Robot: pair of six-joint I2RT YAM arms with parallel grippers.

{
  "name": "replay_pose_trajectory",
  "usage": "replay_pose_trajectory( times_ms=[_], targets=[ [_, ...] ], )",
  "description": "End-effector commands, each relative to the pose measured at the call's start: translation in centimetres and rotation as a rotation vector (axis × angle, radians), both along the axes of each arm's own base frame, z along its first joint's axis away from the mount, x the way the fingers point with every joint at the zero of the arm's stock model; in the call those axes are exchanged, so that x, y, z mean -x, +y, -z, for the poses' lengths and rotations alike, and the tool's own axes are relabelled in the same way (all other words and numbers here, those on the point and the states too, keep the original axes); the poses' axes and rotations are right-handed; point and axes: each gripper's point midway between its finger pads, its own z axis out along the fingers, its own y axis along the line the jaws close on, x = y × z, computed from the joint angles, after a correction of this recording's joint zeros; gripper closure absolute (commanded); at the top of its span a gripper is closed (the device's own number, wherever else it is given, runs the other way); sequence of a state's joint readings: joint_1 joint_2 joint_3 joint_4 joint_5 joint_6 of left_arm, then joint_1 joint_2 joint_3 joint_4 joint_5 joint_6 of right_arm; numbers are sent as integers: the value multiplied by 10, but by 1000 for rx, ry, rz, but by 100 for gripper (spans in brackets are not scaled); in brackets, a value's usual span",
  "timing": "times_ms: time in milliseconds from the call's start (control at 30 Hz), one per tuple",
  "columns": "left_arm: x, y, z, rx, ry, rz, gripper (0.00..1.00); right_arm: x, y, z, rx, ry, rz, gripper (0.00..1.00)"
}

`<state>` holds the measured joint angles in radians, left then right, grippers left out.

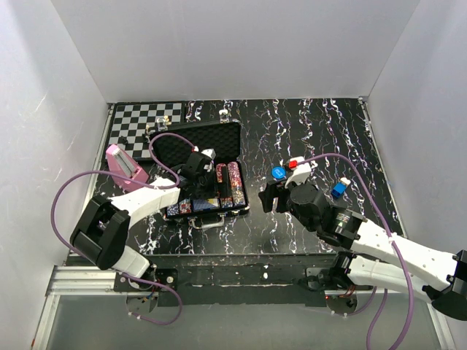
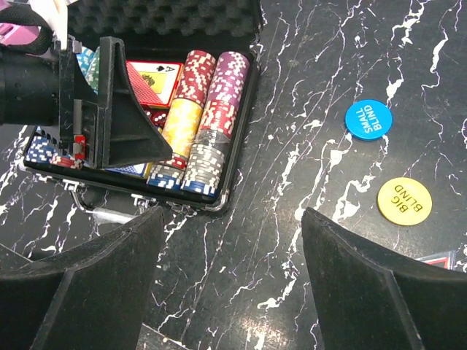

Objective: Pack up texas hold em set

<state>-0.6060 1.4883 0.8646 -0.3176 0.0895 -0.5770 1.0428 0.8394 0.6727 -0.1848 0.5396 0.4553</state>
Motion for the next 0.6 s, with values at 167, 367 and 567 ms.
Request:
replay_pose_trajectory(
  times_ms=[167,367,567],
  targets=[
    [23,15,25,-62,57,-23,2,-5,-11,-3,-9,-2,75,16],
    [-4,16,-42,-79,-104,-18,2,-15,-29,-3,24,33,139,15],
    [-24,33,-117,-112,-279,-14,2,-32,-60,1,58,125,229,14]
  ],
)
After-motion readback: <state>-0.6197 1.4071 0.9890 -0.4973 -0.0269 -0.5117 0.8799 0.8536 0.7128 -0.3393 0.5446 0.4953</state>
